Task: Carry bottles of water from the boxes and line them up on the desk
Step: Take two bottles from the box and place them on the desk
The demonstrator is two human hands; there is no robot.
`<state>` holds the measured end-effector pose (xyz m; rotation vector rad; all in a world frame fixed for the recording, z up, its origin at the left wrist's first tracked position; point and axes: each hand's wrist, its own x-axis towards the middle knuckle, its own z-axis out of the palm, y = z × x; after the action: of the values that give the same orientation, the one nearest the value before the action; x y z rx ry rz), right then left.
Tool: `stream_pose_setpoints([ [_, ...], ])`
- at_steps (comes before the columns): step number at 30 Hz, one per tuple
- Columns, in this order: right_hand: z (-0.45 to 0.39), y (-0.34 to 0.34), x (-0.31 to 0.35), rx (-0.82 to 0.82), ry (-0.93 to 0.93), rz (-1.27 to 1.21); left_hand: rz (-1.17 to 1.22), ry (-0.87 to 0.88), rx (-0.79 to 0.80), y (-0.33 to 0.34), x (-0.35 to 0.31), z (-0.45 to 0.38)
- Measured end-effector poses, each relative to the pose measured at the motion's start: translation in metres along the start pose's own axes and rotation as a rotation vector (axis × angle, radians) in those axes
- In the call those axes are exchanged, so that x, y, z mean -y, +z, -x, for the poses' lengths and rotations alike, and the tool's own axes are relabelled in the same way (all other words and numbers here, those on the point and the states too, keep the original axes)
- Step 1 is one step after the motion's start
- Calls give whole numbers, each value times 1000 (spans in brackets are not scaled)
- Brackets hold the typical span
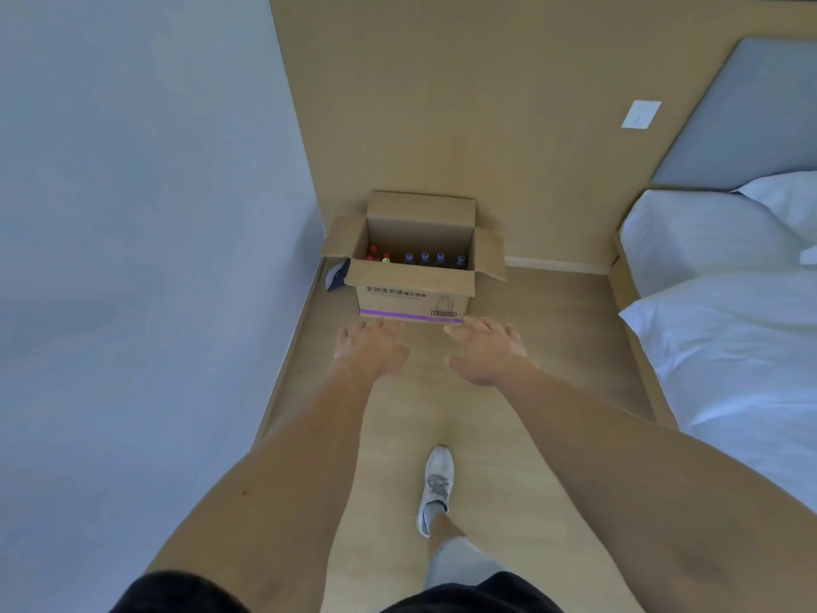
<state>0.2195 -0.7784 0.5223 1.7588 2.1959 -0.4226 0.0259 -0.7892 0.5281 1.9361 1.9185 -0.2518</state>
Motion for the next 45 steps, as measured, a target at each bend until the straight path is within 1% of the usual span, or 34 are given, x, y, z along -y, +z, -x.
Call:
stream_pose_setpoints([
  [5,-116,-35,-6,-8,-31,-38,10,-28,-3,-41,16,-97],
  [9,-200,-73,-16,32,-61,-38,22,-71,-8,-82,24,-172],
  [13,-265,-105,-27,25,-82,-25,50,-94,-30,-116,31,-238],
  [17,-317,-120,-42,34,-49,-50,73,-110,-16,-135,42,-299],
  [20,-354,-126,-56,4,-25,-75,91,-98,-21,-139,52,-347],
  [28,-479,-151,-70,-16,52,-122,126,-33,57,-147,90,-505],
  [33,-564,-164,-58,45,94,-208,97,89,139,-167,96,-605],
  [37,-626,-165,-51,87,92,-281,96,143,163,-170,98,-665],
  [40,-661,-155,-56,116,109,-334,91,146,201,-159,109,-703],
  [45,-707,-122,-78,183,139,-411,129,79,261,-124,137,-754],
])
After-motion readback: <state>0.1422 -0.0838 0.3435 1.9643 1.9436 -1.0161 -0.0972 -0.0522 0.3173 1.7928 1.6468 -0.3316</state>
